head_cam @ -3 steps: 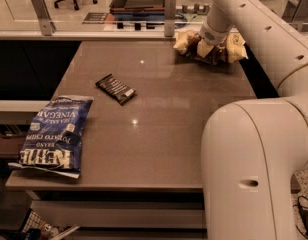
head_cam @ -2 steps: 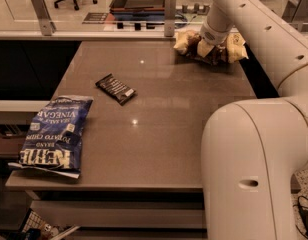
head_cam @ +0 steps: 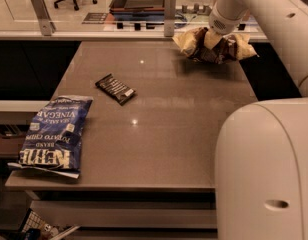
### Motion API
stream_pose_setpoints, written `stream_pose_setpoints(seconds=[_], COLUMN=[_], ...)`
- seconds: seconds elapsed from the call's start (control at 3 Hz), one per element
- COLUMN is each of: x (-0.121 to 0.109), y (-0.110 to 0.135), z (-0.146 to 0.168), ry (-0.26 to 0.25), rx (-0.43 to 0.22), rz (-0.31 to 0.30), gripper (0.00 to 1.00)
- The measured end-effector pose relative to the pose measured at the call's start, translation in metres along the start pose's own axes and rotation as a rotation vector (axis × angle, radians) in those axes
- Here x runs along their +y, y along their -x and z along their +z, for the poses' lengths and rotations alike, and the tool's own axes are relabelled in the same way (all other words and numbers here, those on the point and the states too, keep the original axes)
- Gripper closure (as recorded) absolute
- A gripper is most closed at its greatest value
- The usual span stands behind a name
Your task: Move brown chip bag near blue chip bag
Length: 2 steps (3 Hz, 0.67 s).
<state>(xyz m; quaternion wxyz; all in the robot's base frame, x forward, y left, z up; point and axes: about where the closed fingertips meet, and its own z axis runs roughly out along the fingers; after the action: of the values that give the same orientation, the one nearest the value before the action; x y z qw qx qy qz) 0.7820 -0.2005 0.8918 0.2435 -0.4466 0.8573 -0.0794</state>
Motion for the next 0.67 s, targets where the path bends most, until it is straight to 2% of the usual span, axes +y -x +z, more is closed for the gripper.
stream_pose_setpoints(seconds=[0.33,0.67], x=[0.009,0.036], y=[-0.005,-0.016], z=[-0.046,-0.092], ry=[-0.040,-0.059], rx=[-0.023,-0.080], rz=[-0.012,-0.022], gripper=[1.00,1.00])
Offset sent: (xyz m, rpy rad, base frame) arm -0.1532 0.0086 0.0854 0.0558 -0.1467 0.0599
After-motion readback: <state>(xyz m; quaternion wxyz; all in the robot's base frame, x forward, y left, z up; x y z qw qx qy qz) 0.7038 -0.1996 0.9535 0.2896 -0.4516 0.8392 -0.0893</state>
